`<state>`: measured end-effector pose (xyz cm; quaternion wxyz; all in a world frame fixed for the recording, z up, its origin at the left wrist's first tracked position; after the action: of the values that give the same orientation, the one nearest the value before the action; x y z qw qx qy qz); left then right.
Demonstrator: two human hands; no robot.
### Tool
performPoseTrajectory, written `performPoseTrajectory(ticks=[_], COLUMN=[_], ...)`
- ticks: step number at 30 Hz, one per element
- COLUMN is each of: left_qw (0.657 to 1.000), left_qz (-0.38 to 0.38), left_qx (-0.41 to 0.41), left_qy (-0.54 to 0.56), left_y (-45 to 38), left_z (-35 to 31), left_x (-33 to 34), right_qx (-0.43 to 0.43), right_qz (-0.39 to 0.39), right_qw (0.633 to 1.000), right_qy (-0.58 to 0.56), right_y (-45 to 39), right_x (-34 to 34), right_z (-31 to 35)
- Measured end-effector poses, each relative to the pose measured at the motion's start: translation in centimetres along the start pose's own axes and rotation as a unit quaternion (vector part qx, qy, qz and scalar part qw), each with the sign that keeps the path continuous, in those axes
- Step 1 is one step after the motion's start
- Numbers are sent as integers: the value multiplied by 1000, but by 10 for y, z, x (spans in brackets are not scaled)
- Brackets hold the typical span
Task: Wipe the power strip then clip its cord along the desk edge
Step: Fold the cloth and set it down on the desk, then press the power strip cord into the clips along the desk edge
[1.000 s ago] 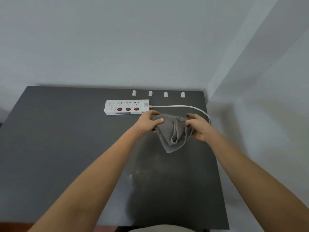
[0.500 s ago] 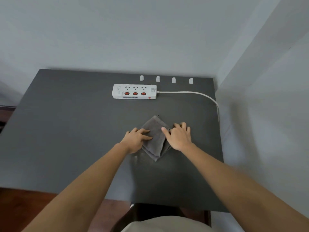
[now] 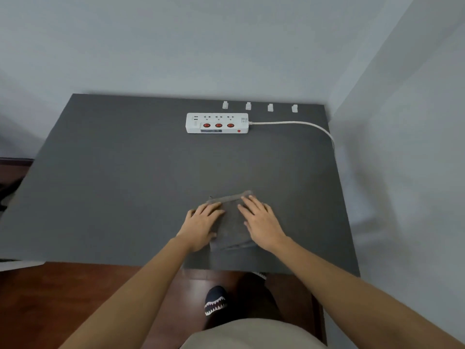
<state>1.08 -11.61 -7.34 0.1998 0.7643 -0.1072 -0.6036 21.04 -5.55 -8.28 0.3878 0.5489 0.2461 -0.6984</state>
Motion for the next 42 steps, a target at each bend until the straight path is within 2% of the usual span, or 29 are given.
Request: performPoseTrajectory(ticks=[2, 3, 8, 14, 24, 26, 28, 30, 33, 35, 38, 42], left_qw=[999, 999, 995, 990, 984, 987, 990, 976, 927, 910, 920, 950], left_qz=[28, 33, 29, 43, 73, 88, 94, 50, -59, -100, -121, -105], left_qx=[2, 7, 58, 110, 131, 119, 102, 82, -1, -72, -140, -141], left_qy=[-31, -42, -73, -80, -95, -67, 33, 197, 372, 395, 345, 257], left_y=[5, 6, 17, 19, -14, -21, -26, -35, -51, -66, -97, -152], left_z=[5, 6, -8, -59, -166, -182, -189, -186, -165, -149, -127, -103], left_x=[13, 18, 33, 46, 45, 42, 31, 9, -30, -54, -77, -102], right_qx=[34, 47, 59, 105, 152, 149, 146, 155, 197, 226, 256, 282], right_qz=[93, 97, 77, 92, 84, 76, 42, -63, -215, -248, -243, -196], right_qw=[994, 993, 995, 990, 984, 985, 986, 980, 948, 930, 924, 927], right_qy=[-45, -51, -35, -27, -31, -40, -70, -108, -127, -150, -146, -150], right_y=[13, 18, 55, 112, 173, 178, 179, 175, 156, 136, 99, 45], right_x=[15, 20, 22, 20, -8, -13, -21, -35, -63, -81, -96, -103], right_z=[6, 7, 8, -19, -94, -106, -115, -123, -143, -157, -179, -204])
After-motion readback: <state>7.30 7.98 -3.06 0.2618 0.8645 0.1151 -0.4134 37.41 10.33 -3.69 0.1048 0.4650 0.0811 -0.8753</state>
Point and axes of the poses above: each hand's wrist, its own y-axis away from the middle knuckle, its own x-axis out of the palm, z = x × y, the point moved 1 cm from there along -y, towards the middle knuckle, and after that the axes turned 13 degrees about -x, right-handed, at the moved point
